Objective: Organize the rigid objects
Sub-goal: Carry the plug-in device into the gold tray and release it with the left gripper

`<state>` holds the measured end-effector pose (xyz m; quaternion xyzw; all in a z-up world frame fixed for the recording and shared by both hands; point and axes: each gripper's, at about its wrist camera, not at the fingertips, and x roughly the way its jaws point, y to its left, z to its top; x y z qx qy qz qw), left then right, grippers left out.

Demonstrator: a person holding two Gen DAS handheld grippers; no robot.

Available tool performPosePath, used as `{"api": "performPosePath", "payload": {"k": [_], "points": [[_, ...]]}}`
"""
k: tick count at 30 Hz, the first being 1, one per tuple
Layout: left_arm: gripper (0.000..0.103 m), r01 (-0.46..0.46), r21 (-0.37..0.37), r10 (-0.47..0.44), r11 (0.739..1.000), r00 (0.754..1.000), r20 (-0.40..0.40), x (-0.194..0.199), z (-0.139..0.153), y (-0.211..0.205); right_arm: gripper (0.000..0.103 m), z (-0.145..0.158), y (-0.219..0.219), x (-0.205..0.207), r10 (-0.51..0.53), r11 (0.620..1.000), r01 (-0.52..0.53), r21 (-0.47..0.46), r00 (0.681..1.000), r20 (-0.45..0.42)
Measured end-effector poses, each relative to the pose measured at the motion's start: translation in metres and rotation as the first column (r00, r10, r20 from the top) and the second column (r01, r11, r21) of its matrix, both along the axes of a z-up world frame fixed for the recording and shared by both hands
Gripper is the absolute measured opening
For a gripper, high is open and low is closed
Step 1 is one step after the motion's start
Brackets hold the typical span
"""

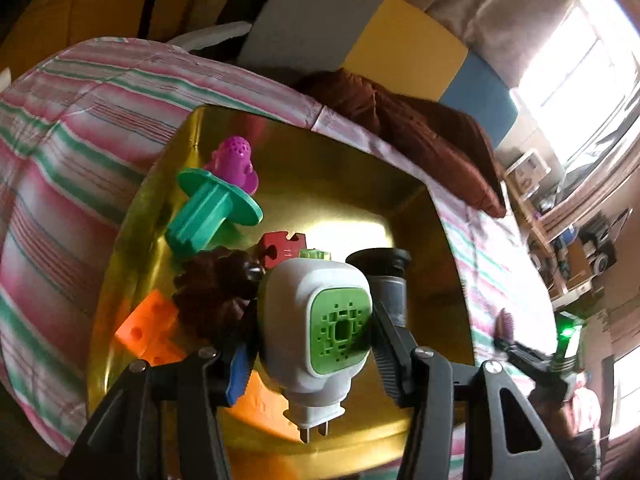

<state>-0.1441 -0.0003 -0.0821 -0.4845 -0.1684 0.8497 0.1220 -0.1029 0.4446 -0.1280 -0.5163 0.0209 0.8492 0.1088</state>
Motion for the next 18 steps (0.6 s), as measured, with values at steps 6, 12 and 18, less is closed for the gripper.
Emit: {"api": "performPosePath", "payload": {"k": [6,12,18], "points": [[0.053,0.046,-0.131,-0.052,0.99,0.998,-0.047,-0.005,-0.002,0.017,0.048,0.0,-0.001,0.0,0.001,1.0,-0.001,0.004,1.0,0.0],[0.053,0.043,-0.154,-0.05,0.987,0.998,-0.043,-0.001,-0.002,0.013,0.048,0.0,-0.001,0.001,0.002,1.0,-0.002,0.006,1.0,0.002],[0.053,0.01,-0.192,-0.024,0.981,0.997,-0.07,0.012,0.003,0.007,0.048,0.0,0.0,0.001,0.006,1.0,-0.006,0.014,1.0,0.003]]}}
